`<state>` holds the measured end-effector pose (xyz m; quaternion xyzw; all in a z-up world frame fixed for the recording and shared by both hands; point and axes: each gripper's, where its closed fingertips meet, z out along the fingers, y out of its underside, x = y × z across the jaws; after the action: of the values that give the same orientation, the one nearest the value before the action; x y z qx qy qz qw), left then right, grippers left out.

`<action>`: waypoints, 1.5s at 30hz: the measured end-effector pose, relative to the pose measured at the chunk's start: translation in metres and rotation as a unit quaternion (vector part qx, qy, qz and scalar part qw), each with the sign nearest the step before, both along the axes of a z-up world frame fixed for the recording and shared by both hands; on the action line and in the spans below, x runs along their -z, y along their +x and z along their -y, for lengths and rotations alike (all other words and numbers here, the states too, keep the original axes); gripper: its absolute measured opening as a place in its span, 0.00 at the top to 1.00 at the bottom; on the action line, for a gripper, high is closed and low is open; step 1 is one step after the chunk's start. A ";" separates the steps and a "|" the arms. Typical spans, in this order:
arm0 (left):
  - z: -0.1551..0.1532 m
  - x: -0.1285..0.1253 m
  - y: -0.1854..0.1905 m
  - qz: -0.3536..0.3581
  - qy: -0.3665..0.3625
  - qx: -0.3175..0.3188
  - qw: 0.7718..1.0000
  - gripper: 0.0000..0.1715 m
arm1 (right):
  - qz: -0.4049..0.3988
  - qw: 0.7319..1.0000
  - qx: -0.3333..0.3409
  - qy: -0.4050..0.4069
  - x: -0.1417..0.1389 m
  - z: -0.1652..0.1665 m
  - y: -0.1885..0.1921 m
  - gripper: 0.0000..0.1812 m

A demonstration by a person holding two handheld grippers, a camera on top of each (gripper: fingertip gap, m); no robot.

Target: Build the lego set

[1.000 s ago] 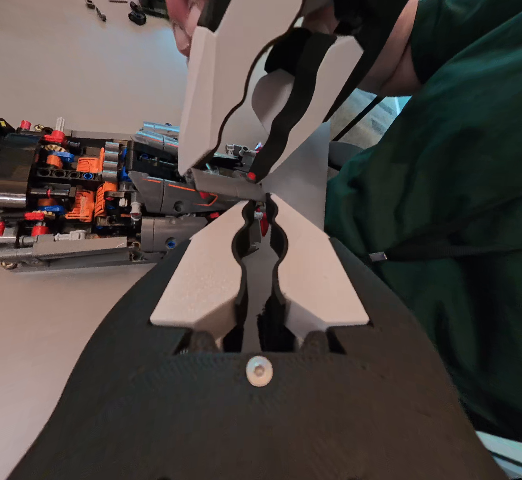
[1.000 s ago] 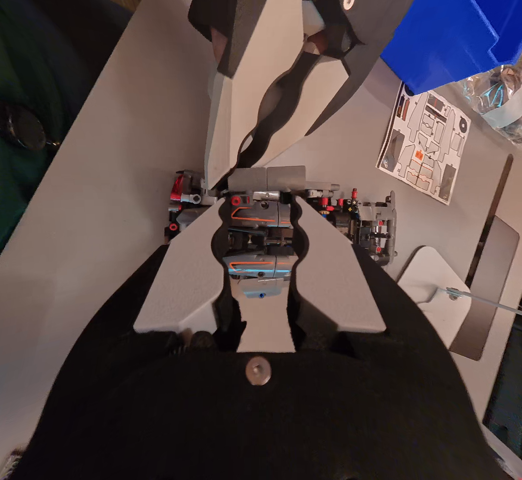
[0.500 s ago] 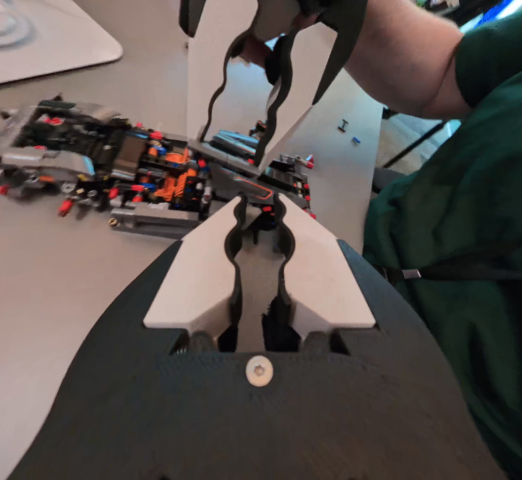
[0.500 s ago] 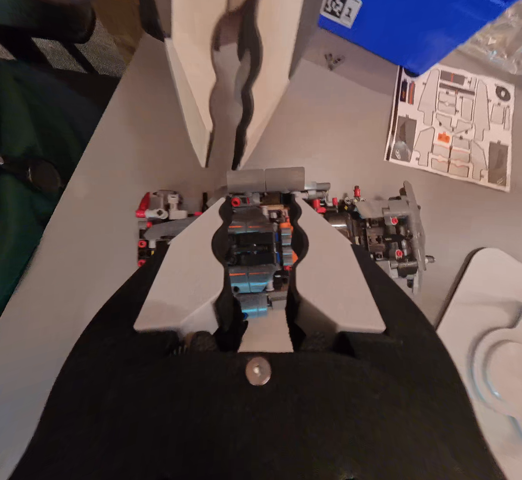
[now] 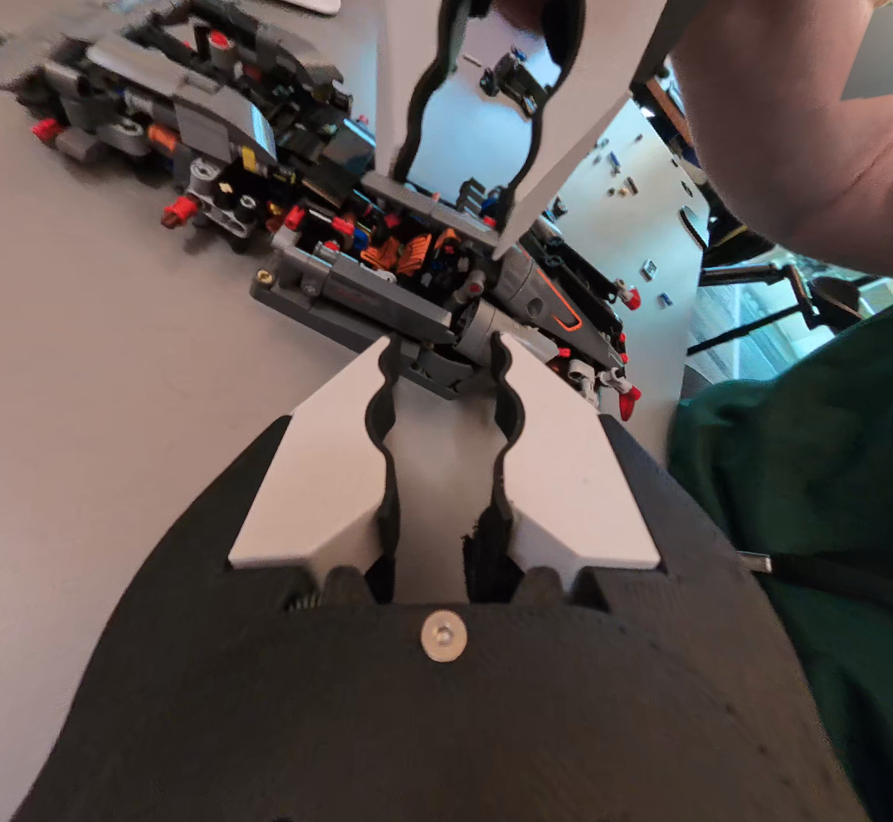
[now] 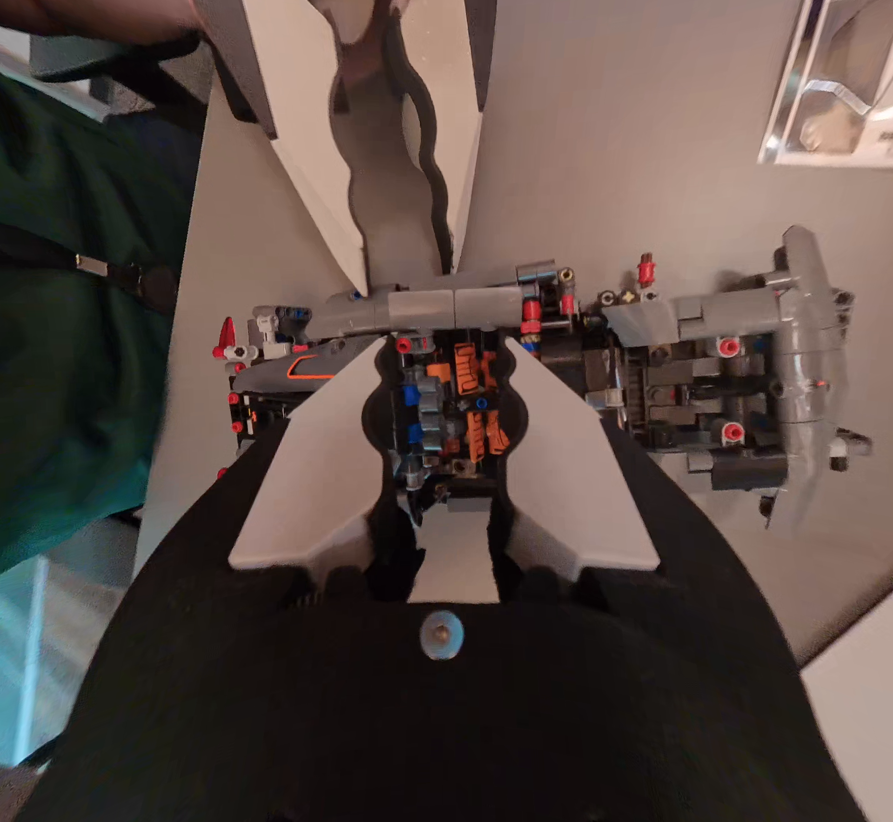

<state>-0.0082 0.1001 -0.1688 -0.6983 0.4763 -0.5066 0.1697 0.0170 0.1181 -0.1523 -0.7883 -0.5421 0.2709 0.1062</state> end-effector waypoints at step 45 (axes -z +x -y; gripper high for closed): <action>0.009 -0.014 0.023 0.050 -0.216 0.000 0.975 0.72 | 0.025 0.991 -0.064 -0.112 0.012 0.012 0.016 0.79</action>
<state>0.0153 0.0912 -0.1543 -0.6922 0.3461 -0.6321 0.0385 0.0332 0.1061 -0.1641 -0.7654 -0.5603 0.3164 -0.0141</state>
